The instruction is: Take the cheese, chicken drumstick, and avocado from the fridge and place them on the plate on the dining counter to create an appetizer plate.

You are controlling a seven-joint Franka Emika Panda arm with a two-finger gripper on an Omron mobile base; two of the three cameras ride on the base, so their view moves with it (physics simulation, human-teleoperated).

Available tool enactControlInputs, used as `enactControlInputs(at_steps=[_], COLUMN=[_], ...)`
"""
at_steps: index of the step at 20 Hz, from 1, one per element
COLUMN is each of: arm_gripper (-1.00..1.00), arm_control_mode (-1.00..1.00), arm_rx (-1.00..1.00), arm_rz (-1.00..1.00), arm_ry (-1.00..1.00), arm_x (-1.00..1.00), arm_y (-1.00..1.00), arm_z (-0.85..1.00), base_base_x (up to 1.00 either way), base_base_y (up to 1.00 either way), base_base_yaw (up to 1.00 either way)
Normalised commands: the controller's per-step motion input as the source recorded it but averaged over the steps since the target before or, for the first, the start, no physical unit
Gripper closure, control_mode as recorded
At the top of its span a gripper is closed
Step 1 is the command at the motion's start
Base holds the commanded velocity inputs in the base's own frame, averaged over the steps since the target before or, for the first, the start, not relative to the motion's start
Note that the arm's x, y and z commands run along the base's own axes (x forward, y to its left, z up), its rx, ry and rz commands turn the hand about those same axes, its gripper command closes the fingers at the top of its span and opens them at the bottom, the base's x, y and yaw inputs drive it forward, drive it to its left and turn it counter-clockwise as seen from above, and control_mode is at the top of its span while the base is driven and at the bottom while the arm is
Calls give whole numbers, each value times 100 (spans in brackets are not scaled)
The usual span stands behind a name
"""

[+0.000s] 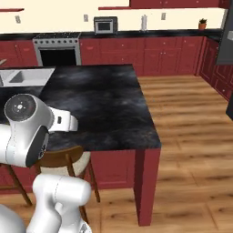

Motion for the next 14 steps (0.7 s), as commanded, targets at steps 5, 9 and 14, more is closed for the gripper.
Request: enactControlInputs(at_steps=[5,9,14], arm_gripper=[-100,-100,-100], arm_control_mode=[100,100,100], arm_rx=[0,0,0], arm_rz=[0,0,0], arm_ry=[0,0,0], arm_x=[0,0,0], arm_y=[0,0,0], arm_z=[0,0,0], base_base_x=[43,95,100], base_base_y=[-100,-100,-100], base_base_yaw=[-2,0,0])
